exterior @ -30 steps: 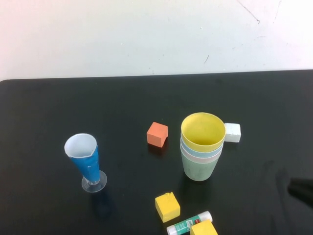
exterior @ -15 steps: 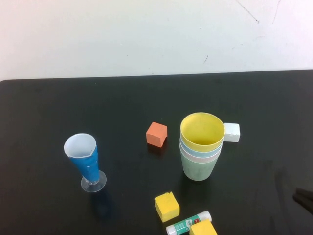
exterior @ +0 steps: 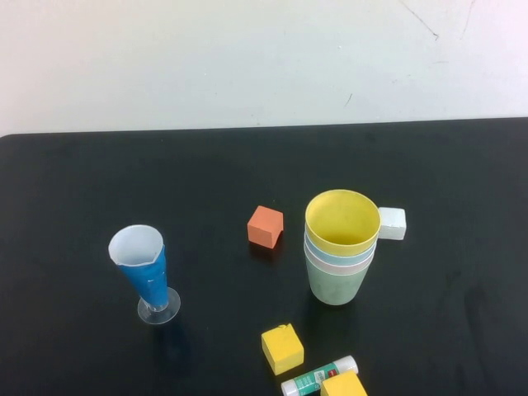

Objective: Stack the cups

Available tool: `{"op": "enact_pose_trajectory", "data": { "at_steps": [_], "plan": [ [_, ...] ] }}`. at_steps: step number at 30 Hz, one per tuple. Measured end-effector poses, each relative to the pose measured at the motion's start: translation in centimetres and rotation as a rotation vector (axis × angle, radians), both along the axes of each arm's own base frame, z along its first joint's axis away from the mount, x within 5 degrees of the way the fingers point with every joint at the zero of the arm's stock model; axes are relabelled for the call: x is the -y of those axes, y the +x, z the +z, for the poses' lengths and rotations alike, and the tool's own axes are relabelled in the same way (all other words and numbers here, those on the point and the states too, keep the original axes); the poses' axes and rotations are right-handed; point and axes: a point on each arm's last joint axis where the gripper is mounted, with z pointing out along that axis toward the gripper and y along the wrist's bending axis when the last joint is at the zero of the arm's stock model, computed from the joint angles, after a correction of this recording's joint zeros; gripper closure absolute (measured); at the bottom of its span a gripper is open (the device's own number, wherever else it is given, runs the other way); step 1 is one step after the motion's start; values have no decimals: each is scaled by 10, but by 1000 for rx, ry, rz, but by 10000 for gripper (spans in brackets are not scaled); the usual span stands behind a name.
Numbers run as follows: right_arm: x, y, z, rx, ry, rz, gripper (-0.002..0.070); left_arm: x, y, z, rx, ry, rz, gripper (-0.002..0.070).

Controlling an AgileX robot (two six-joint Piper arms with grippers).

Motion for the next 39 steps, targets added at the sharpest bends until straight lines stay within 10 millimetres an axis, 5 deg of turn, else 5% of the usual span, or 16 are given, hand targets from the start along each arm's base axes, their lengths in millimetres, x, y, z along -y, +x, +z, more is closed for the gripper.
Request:
{"op": "enact_pose_trajectory", "data": {
  "at_steps": [7, 14, 39],
  "plan": [
    [18, -14, -43, -21, 104, -297, 678, 0, 0, 0, 0, 0, 0, 676],
    [21, -17, -59, -168, 247, -367, 678, 0, 0, 0, 0, -1, 0, 676],
    [19, -18, -62, -211, 280, -344, 678, 0, 0, 0, 0, -1, 0, 676]
  ]
}}
